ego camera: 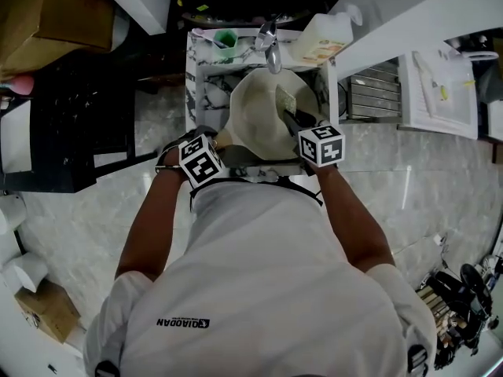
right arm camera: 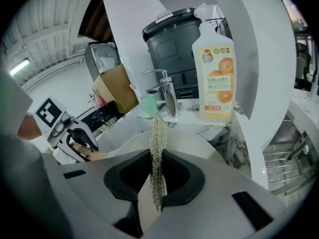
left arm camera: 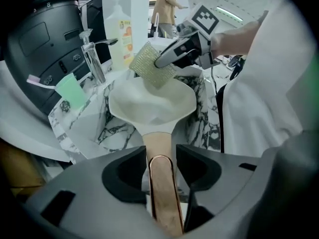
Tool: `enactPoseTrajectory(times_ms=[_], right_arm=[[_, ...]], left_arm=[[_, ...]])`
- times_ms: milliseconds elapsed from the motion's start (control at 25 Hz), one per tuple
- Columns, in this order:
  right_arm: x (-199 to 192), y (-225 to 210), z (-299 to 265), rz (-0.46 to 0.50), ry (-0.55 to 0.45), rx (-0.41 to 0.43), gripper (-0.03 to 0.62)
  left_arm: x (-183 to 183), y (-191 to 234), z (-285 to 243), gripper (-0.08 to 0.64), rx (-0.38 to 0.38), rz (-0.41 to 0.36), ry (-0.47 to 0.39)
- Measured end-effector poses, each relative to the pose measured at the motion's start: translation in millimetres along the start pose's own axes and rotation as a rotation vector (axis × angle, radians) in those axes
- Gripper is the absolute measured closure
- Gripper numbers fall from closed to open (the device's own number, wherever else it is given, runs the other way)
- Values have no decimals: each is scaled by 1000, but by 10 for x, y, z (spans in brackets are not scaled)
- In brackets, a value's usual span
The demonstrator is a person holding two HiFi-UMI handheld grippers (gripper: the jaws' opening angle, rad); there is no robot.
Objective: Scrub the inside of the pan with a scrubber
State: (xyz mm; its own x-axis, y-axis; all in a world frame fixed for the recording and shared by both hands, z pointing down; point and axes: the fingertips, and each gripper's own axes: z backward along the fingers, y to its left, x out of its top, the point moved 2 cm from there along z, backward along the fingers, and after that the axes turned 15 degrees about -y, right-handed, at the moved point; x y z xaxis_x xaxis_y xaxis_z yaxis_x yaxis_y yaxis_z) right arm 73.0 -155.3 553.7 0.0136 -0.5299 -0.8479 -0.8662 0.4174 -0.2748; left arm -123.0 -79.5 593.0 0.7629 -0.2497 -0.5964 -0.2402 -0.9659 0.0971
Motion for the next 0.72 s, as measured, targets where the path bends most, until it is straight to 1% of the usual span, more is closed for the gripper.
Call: enactPoseTrajectory(times_ms=[120,200,360,480,640,720], right_arm=[[14,-143,-152,5,8,-32,512],[30,-243,-261,28,15,-60,512],[53,-406,-480,85,30,-116,512],[10,-481,-618,122,48,-162,512],[-65,-499,-773,206,68,-243,512],[-84,-501,-844,266,98,-277,512]], left_arm=[[-26,52,-24,373,20,-2,1],[-56,66,-40,376,17,3,1],[-84,77,-53,377,3,45,-11],[-74,73,-60,380,6,64,-18],[-96,70,-55,383,17,83,-24],[-96,71,-58,385,19,96,-39]])
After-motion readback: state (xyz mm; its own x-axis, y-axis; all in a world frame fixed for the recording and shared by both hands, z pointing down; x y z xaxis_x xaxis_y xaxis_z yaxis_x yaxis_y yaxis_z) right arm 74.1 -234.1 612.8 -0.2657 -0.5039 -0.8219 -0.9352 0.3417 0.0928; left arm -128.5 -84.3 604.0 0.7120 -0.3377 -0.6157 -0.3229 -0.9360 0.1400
